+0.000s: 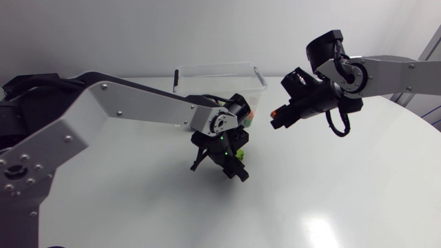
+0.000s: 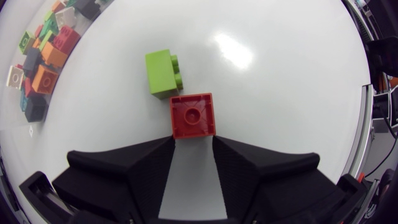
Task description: Place the duplo bricks in the container
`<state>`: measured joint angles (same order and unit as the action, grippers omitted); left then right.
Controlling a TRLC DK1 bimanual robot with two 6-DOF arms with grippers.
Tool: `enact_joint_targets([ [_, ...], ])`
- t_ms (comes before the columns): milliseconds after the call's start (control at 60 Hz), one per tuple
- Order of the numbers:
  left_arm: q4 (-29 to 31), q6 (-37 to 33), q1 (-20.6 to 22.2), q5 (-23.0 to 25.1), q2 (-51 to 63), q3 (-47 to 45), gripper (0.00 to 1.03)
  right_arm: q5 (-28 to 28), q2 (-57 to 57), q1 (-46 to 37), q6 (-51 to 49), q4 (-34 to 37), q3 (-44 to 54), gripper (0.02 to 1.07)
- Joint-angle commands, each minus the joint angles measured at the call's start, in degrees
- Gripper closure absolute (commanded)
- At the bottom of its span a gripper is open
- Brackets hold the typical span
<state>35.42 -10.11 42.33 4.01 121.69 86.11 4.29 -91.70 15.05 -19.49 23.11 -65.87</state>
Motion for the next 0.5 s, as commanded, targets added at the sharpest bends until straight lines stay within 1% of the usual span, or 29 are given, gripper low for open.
enact_joint_targets([
  [0,-1.32,-2.11,-0.84,0.03,-5.50,-3.49,0.65,0.36,-0.32,0.51,0.85,0.88,-2.34,0.75],
  [150,-3.51,-4.04,-1.02,0.47,-10.86,-8.50,0.65,0.63,-1.38,1.39,1.56,0.88,-4.89,0.75],
  [233,-3.87,-4.22,-0.84,1.35,-11.39,-9.46,0.64,0.63,-1.73,1.91,2.08,0.88,-5.41,0.75],
  [267,-4.04,-4.22,-0.67,1.35,-11.21,-9.64,0.63,0.63,-1.64,2.09,2.17,0.88,-5.33,0.75],
  [283,-4.22,-4.22,-0.49,1.35,-10.95,-9.64,0.60,0.63,-1.64,2.09,2.17,0.88,-5.33,0.75],
  [300,-4.39,-4.04,-0.49,1.35,-10.68,-9.55,0.54,0.63,-1.64,2.09,2.17,0.88,-5.24,0.75],
  [333,-4.48,-3.87,-0.40,1.35,-9.89,-9.29,0.37,0.63,-1.46,2.09,2.26,0.88,-4.97,0.75],
  [367,-4.48,-3.60,-0.31,1.35,-8.92,-8.76,0.26,0.54,-1.29,2.09,2.26,0.79,-4.71,0.75],
  [400,-4.48,-2.90,-0.40,1.35,-7.78,-8.06,0.23,0.54,-1.02,2.00,2.26,0.79,-4.45,0.75],
  [483,-4.39,-1.67,-0.67,1.53,-5.15,-6.04,0.21,0.63,0.03,1.30,2.08,0.79,-3.57,0.75],
])
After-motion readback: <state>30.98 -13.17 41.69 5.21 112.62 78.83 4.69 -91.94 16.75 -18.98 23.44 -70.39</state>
